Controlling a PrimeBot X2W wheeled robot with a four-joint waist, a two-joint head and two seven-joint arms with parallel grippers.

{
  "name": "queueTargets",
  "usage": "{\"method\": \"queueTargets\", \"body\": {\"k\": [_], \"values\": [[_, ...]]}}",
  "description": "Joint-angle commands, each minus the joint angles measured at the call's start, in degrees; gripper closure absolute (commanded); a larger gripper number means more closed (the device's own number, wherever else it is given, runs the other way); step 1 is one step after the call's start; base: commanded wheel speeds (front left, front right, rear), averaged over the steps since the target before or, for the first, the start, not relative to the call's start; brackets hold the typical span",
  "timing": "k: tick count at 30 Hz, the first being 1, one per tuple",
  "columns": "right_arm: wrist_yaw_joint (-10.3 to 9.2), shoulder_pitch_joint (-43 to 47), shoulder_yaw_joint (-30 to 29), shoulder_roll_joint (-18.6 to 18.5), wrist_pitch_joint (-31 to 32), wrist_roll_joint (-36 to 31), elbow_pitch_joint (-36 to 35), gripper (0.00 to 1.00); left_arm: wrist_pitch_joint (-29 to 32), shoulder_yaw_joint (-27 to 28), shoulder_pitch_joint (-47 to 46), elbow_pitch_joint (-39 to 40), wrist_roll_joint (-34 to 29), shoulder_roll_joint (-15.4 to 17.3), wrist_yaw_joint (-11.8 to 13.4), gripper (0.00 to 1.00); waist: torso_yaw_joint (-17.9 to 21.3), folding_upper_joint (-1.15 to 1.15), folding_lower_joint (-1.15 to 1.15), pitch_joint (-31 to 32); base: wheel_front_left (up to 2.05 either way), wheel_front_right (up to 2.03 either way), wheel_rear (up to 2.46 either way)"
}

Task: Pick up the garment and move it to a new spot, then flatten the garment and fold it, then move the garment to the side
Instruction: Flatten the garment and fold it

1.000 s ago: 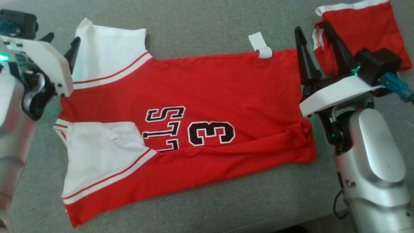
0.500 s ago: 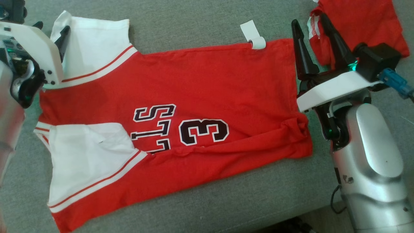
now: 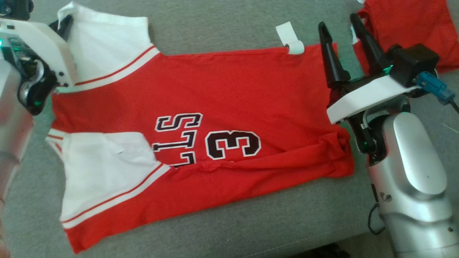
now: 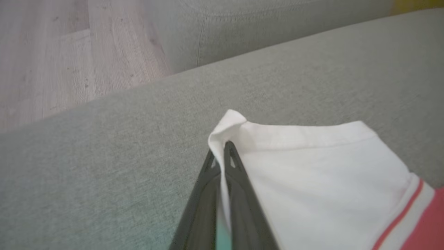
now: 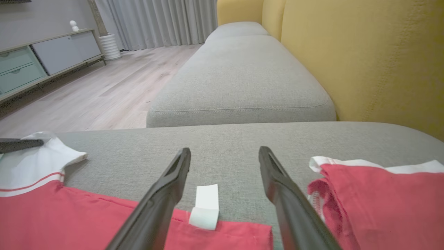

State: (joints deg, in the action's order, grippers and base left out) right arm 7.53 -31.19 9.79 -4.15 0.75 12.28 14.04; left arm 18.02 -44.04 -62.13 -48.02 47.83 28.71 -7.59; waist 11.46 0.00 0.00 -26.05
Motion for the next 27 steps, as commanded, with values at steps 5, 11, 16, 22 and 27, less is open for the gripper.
{"method": "queueTargets", "body": {"k": [5, 11, 16, 22, 27], "values": [[-0.04, -1.58, 1.29, -2.93, 2.09, 1.41, -1.48, 0.00, -8.65, 0.53, -2.72, 5.26, 2.11, 1.20, 0.10, 1.00, -4.23, 0.00, 0.00, 3.21, 0.00, 0.00, 0.00], [-0.04, -2.20, 1.99, -7.68, 5.20, 4.26, 2.29, 0.00, -14.91, -2.71, 0.69, 10.16, 3.06, 0.21, 0.10, 1.00, -9.50, 0.00, 0.00, 6.74, 0.00, 0.00, 0.00], [-0.04, -1.93, 2.28, -11.05, 8.63, 6.80, 8.53, 0.00, -17.21, -4.40, 4.43, 14.03, 3.72, 0.42, 0.10, 1.00, -12.90, 0.00, 0.00, 8.88, 0.00, 0.00, 0.00], [-0.04, -1.61, 1.22, -13.60, 11.50, 7.08, 16.75, 0.00, -17.50, -6.19, 8.34, 18.73, 3.50, 0.85, 0.29, 1.00, -15.49, 0.00, 0.00, 10.21, 0.00, 0.00, 0.00], [-0.04, -1.75, 0.08, -13.18, 12.35, 6.72, 21.67, 0.00, -16.70, -6.93, 10.37, 21.40, 3.66, 1.66, 1.10, 1.00, -15.87, 0.00, 0.00, 10.84, 0.00, 0.00, 0.00]]}}
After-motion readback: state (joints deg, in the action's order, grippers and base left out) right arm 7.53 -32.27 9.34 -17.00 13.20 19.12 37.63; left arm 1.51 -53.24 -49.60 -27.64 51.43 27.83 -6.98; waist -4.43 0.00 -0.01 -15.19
